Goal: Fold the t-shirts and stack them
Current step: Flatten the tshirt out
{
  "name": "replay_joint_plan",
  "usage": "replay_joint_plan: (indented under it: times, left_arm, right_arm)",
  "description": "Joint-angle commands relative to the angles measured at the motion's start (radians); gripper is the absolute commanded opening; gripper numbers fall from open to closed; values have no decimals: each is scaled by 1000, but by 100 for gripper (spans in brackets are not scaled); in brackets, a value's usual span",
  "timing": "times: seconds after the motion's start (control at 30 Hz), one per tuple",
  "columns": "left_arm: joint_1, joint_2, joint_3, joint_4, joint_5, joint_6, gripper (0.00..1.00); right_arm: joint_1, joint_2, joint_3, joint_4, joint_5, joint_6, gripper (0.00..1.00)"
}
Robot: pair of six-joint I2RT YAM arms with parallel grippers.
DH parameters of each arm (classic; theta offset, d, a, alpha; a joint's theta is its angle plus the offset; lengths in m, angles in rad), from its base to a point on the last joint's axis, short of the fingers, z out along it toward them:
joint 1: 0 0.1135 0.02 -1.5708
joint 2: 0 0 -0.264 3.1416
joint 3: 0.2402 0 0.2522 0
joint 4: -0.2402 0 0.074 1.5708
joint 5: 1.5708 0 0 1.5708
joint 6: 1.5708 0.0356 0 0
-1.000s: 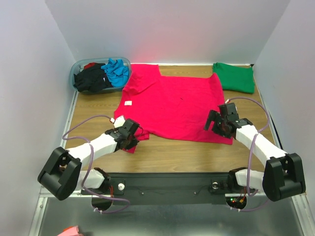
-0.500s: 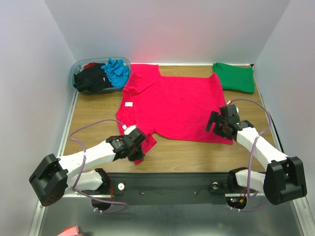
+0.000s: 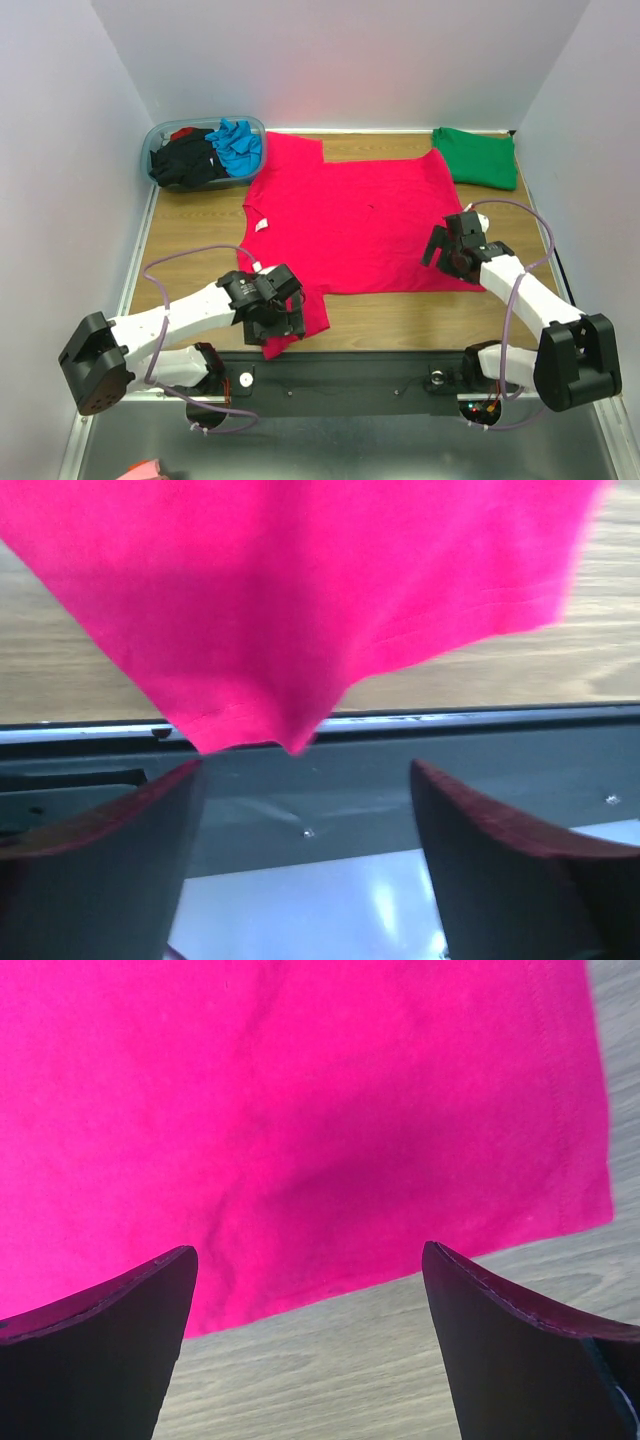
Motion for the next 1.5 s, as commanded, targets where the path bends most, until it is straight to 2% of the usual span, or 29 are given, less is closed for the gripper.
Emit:
replay_joint_plan:
  times: [0.0,0.17,0.3,0.47,0.67,0.77,0.83,0.87,0.93,0.97,1.0,1.03,1.07,1.23,1.43,1.47]
  left_arm:
    - [-5,-22,96,-91,-79,1,98]
    - [-5,-1,154,-88,-153,-19,98]
    - [-5,-16,67,7,-77,-47,98]
    - [-16,-48,-22,-27,-96,-143,98]
    - [-19,-73,-99,82,-89,-182,95]
    - [-21,-9,-123,129,-82,-171,85]
    - [-22,55,-120,148,-85,-160,73]
    - [-22,73,-116,149,-95,-160,72]
    - [-22,102,-99,150,-142,-165,55]
    - [-21,109,-93,148,-159,-166,44]
    - [-21,114,-87,142,-171,-169,17]
    - [-21,126,-83,142,-176,-172,6]
    - [-21,129,-82,145,-179,-163,0]
    - [-22,110,-86,154,-187,-152,0]
    - [-22,59,-88,149,-193,-137,0]
    - [-22,54,-90,150,-193,-137,0]
  right_arm:
    - [-5,4,92,-11,64,24,100]
    - [-29,-8,92,-22,103,74,100]
    - [-106,-51,43,-22,55,105,100]
    - [-141,-102,7,-20,27,142,100]
    - [-154,-89,-18,-19,-2,151,100]
    - [-166,-94,-39,-19,-1,173,100]
    - [-183,-108,-47,-19,-7,189,100]
    - [-190,-111,-55,-19,-15,196,100]
    - [-216,-112,-72,-19,-38,217,100]
    - [-232,-111,-78,-17,-44,222,100]
    - [-247,-109,-87,-17,-48,225,100]
    - [-265,-100,-89,-16,-50,225,100]
    - [-272,-99,-93,-16,-53,225,100]
    - [-304,-60,-124,43,-33,249,97]
    - [-307,21,-141,139,-45,278,86]
    - [-307,36,-147,148,-45,278,81]
